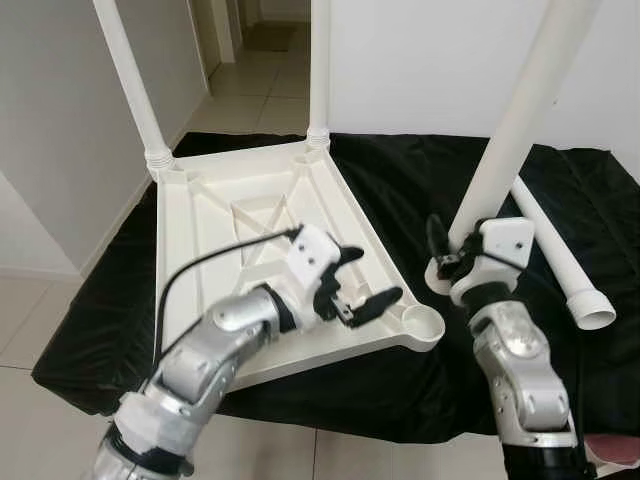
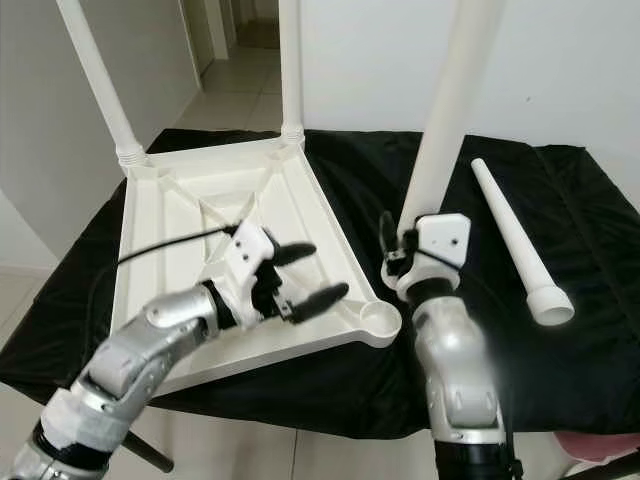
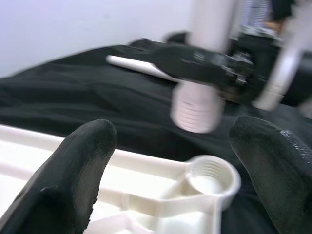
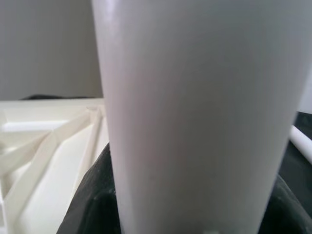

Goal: Building children table

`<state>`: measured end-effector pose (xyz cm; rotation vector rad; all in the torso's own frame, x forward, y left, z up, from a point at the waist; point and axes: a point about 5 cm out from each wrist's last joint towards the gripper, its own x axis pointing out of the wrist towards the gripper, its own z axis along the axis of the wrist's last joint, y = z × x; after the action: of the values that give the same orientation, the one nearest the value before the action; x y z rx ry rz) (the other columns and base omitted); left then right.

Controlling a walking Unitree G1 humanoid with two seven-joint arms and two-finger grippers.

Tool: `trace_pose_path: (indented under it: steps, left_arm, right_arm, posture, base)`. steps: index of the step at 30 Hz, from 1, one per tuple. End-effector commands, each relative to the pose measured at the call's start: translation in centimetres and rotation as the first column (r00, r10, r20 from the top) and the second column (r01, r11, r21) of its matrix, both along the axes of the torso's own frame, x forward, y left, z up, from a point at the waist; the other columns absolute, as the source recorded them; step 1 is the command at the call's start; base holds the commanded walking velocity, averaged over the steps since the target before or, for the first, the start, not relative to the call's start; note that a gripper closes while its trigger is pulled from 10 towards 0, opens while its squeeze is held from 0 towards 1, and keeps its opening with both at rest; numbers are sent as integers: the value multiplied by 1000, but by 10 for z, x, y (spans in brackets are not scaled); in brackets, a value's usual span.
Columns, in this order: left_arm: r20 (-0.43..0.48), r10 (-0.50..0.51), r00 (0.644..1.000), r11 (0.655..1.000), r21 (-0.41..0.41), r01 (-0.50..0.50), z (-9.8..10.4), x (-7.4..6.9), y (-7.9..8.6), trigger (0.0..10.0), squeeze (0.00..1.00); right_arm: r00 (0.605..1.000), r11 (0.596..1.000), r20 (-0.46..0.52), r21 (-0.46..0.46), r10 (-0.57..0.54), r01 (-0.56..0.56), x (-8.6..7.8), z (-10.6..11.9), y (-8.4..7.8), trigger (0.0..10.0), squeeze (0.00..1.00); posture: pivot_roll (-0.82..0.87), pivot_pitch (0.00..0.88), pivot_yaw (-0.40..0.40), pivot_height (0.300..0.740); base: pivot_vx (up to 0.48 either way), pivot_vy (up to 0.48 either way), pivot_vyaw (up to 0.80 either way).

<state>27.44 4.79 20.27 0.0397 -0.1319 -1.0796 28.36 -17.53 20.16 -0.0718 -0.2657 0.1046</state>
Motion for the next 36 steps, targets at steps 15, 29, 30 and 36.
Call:
trace_pose_path:
  steps: [15, 29, 30, 36]
  left_arm:
    - [15, -267, 964, 957, -111, 267, 56, 3, -5, 10000, 0]
    - [-49, -392, 919, 906, -191, 377, 70, -2, -9, 10000, 0]
    - [-49, -392, 919, 906, -191, 377, 70, -2, -9, 10000, 0]
    - [-99, -457, 884, 875, -226, 428, 69, -8, -12, 10000, 0]
  right_arm:
    - [903, 912, -241, -120, 355, -391, 4, -5, -8, 10000, 0]
    - [746, 766, -318, -87, 584, -637, -17, -1, 2, 10000, 0]
    - [746, 766, -318, -87, 584, -637, -17, -1, 2, 10000, 0]
    - [646, 675, -373, -67, 666, -735, -26, -6, 14, 10000, 0]
  posture:
    - [-121, 22, 67, 740]
    - [-129, 28, 85, 740]
    - [-129, 28, 85, 740]
    - [-125, 24, 92, 740]
  base:
    - [0, 0, 0]
    - [0, 0, 0]
    - [0, 0, 0]
    - [0, 0, 0]
